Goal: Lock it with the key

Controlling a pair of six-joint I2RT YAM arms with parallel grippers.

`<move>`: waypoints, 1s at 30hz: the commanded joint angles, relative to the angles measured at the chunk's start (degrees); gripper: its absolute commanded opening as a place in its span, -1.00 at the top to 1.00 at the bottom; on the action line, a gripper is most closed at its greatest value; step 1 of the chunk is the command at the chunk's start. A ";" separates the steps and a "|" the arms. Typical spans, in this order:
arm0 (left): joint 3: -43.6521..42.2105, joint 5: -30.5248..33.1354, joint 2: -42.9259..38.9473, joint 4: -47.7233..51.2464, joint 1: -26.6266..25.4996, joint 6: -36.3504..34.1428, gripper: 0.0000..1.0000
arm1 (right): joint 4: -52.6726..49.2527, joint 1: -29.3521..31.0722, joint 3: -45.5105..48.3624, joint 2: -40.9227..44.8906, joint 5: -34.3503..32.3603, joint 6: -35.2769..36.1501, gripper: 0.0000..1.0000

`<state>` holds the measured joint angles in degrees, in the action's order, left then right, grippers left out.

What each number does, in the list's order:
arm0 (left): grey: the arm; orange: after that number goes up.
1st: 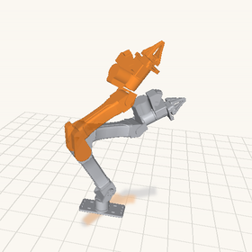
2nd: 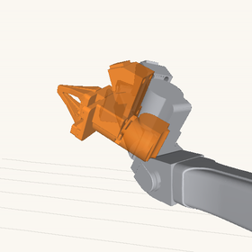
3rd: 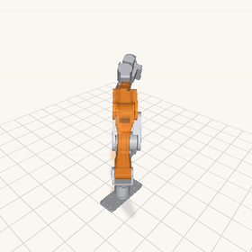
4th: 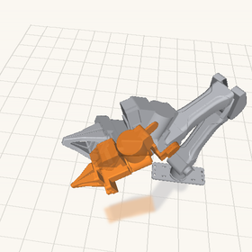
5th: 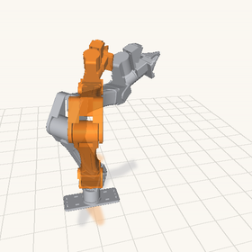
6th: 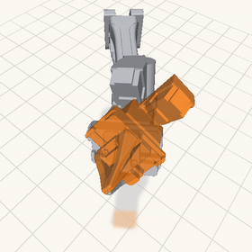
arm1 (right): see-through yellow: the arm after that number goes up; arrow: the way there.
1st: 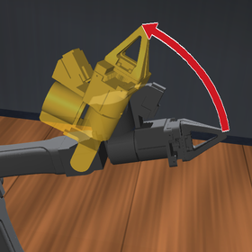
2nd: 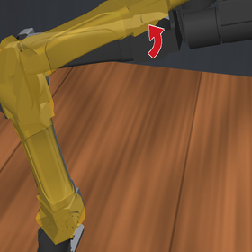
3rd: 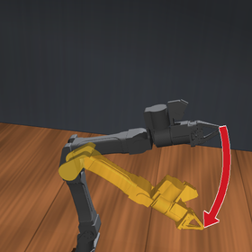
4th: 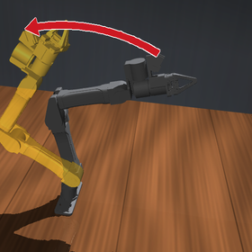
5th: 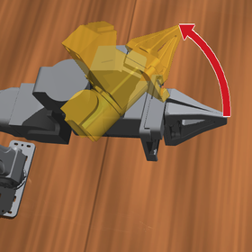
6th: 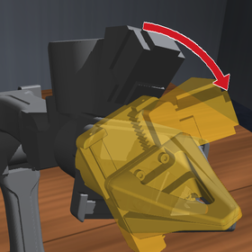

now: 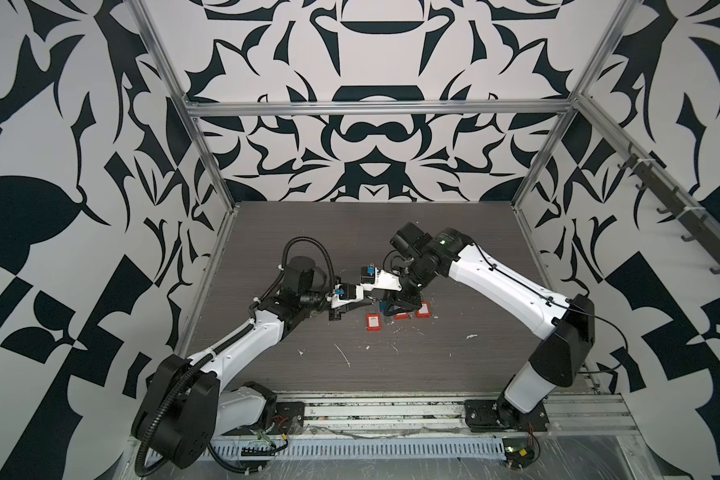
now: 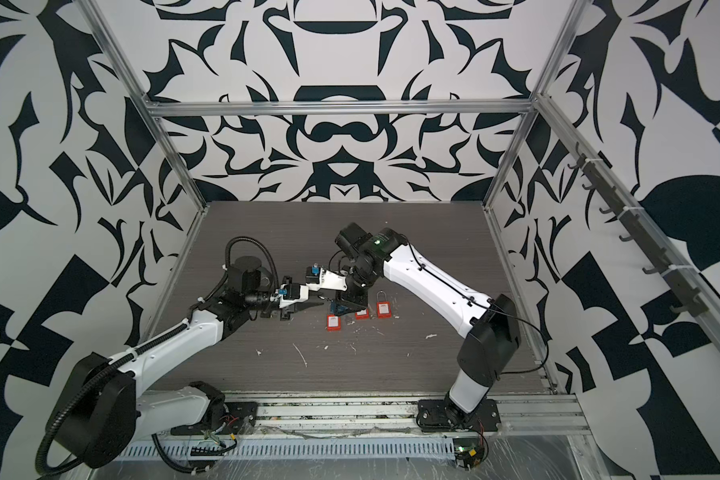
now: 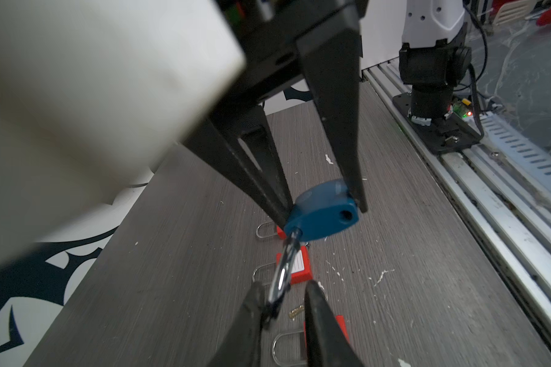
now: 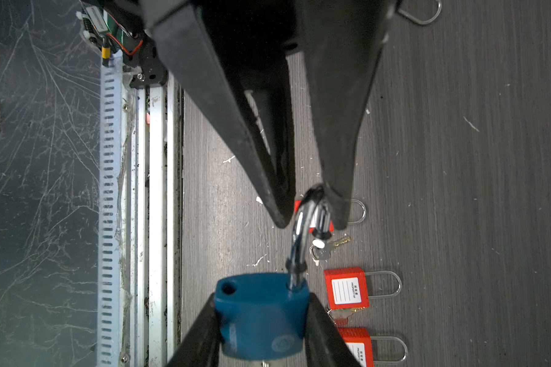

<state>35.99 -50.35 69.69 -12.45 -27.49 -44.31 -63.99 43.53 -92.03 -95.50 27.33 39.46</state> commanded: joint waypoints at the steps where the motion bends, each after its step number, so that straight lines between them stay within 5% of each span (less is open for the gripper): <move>1: 0.75 0.50 -0.73 1.72 -0.46 -1.21 0.38 | -2.10 0.35 -2.86 1.60 3.85 1.84 0.61; 19: 1.67 -0.76 -1.86 3.15 -1.53 1.99 0.98 | -1.59 0.35 -4.04 0.14 0.54 0.17 0.63; 30: -3.28 -0.68 -5.90 -4.80 -1.70 14.35 1.00 | 5.29 0.86 -2.13 3.39 -6.63 -2.99 -0.08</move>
<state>34.22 -48.82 65.60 -13.10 -28.64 -35.66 -64.36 44.10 -94.08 -94.98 24.10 37.69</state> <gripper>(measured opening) 0.088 0.529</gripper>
